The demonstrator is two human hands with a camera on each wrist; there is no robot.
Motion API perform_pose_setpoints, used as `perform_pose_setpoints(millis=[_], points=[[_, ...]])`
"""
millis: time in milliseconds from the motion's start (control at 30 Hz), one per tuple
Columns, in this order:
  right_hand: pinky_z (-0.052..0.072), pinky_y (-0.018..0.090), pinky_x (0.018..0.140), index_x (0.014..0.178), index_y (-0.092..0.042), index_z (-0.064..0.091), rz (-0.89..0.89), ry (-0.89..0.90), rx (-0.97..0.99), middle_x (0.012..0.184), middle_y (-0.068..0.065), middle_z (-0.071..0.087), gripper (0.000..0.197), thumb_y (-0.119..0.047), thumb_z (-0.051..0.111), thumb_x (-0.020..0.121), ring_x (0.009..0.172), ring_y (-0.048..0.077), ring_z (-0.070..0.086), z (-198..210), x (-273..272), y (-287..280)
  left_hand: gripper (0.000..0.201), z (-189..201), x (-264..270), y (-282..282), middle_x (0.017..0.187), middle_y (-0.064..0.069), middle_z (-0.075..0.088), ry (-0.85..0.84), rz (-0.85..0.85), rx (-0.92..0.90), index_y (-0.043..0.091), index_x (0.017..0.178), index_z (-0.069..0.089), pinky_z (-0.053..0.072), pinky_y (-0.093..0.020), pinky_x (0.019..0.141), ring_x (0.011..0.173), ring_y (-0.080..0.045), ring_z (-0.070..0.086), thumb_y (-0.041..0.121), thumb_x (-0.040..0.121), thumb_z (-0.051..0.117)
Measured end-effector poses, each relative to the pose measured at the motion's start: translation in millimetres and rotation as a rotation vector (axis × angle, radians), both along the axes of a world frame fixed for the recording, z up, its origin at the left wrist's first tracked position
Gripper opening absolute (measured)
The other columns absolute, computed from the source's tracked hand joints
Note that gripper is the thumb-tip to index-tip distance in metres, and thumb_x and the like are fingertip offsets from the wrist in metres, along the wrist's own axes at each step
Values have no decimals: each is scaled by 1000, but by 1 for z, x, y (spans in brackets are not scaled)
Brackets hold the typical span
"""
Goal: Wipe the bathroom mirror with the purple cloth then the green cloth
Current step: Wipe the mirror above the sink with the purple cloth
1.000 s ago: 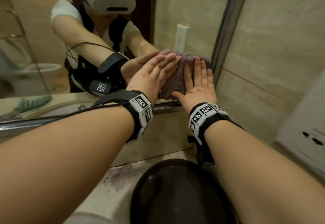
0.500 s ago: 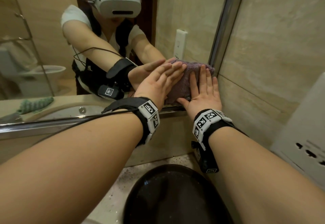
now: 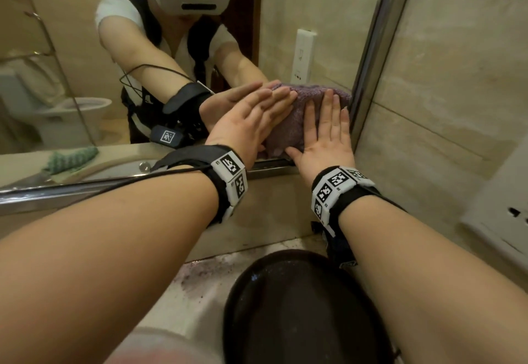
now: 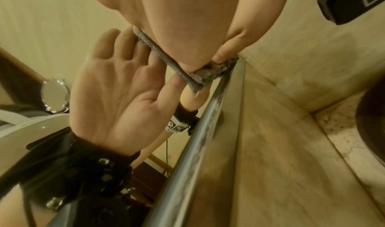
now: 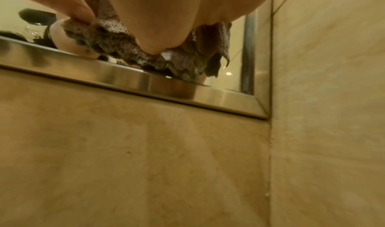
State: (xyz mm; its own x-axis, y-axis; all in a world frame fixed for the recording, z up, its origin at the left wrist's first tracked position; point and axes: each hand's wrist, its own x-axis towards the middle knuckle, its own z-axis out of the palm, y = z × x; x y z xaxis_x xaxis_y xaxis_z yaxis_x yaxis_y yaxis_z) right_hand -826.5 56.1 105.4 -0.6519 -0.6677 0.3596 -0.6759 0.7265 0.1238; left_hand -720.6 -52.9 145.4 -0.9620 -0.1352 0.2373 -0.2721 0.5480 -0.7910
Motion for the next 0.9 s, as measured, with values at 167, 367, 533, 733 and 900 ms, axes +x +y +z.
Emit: perform_pose_setpoints(millis=[167, 367, 533, 733, 900], points=[[-19, 43, 111, 122, -9, -40, 48, -26, -3, 146, 24, -33, 86, -57, 25, 94, 137, 35, -28, 4, 36, -24, 76, 2, 41, -19, 151, -15, -28, -2, 65, 17, -3, 135, -33, -24, -37, 103, 140, -27, -22, 41, 99, 17], [-21, 45, 108, 121, -10, -42, 125, -25, -23, 145, 24, -34, 87, -58, 25, 94, 137, 37, -28, 8, 93, -64, 75, 4, 106, -50, 146, -13, -36, 15, 146, -19, -3, 130, -36, -25, -40, 98, 140, -28, -23, 42, 100, 16], [-23, 45, 105, 122, -10, -40, 191, 11, -25, 147, 24, -31, 85, -55, 26, 95, 137, 38, -27, 9, 144, -99, 74, -2, 159, -79, 130, -14, -47, 42, 209, -14, -2, 127, -39, -25, -39, 100, 139, -29, -24, 41, 100, 15], [-21, 47, 107, 128, -7, -37, 194, 7, -70, 147, 26, -29, 87, -52, 29, 95, 137, 40, -25, 0, 190, -130, 72, -8, 200, -104, 140, -16, -42, 28, 247, -42, -3, 129, -37, -26, -41, 99, 139, -30, -26, 40, 100, 13], [-19, 45, 109, 144, -5, -19, 212, 81, -105, 150, 26, -20, 88, -45, 41, 94, 140, 39, -18, -13, 203, -131, 70, -24, 200, -99, 149, -24, -26, 31, 242, -22, -11, 133, -29, -24, -44, 101, 138, -37, -23, 26, 98, 19]])
